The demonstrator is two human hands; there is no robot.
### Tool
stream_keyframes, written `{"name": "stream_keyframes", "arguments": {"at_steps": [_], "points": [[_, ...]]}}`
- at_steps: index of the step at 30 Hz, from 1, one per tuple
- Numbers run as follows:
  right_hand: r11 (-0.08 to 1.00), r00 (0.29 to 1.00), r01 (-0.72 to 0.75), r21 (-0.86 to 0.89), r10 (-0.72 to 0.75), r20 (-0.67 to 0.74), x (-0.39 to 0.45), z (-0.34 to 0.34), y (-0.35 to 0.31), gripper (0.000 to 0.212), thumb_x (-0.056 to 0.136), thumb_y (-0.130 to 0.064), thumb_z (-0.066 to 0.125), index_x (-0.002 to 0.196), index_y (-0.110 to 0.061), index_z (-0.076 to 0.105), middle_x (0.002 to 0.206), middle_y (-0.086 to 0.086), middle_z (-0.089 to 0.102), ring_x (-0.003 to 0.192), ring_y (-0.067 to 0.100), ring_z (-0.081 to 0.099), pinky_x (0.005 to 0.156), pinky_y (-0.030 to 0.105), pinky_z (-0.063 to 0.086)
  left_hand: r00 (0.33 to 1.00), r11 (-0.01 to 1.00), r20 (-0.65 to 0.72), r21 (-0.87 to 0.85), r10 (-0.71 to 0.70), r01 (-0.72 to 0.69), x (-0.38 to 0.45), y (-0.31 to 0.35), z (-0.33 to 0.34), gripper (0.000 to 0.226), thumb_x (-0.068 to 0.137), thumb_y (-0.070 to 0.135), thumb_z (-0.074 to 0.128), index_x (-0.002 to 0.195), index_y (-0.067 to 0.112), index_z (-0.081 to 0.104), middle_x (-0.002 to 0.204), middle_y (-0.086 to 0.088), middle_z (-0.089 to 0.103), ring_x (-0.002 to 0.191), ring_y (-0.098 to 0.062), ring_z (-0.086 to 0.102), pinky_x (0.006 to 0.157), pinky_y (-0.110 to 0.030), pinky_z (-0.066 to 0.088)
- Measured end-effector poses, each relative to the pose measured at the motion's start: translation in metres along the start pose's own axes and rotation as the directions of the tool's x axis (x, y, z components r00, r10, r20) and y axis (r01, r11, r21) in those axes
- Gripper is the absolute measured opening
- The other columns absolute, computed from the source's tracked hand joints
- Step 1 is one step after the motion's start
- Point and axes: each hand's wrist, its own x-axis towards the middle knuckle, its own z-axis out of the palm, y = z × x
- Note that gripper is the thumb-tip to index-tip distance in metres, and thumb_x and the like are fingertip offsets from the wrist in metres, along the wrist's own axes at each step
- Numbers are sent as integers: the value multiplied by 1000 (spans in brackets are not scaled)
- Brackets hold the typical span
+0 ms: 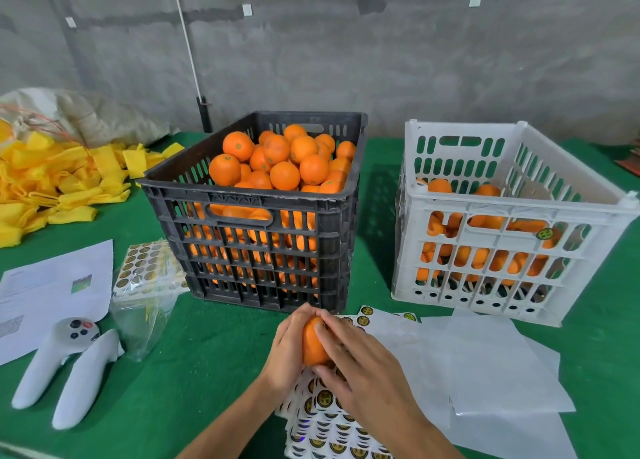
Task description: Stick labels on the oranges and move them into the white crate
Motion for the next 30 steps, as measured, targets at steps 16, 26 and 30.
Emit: {"name": "stream_keyframes", "arguments": {"at_steps": [16, 26, 30], "points": [[960, 841, -279, -20, 234, -488, 84, -121, 82, 69, 98, -40, 65, 152, -7, 40, 157, 10, 44, 140, 24, 47, 111, 36, 43, 795, 772, 457, 302, 398, -560, 33, 172, 100, 58, 94, 80, 38, 140, 47, 52, 134, 16, 60, 125, -8, 61, 105, -39, 55], [866, 884, -364, -342, 206, -420, 133, -124, 149, 38, 107, -29, 49, 136, -8, 64, 150, 13, 53, 143, 30, 46, 119, 47, 36, 900, 290, 202, 899, 387, -327, 140, 240, 14, 34, 104, 42, 58, 130, 22, 60, 124, -6, 68, 117, -27, 63, 99, -41, 50], [857, 878, -377, -351, 209, -431, 141, -103, 147, 42, 106, -38, 42, 113, -15, 77, 113, 3, 77, 103, 19, 70, 96, 39, 49, 994, -115, -52, 993, -101, 40, 173, 248, -34, 70, 91, 62, 64, 146, 20, 49, 150, -11, 51, 134, -33, 52, 112, -45, 44]]}}
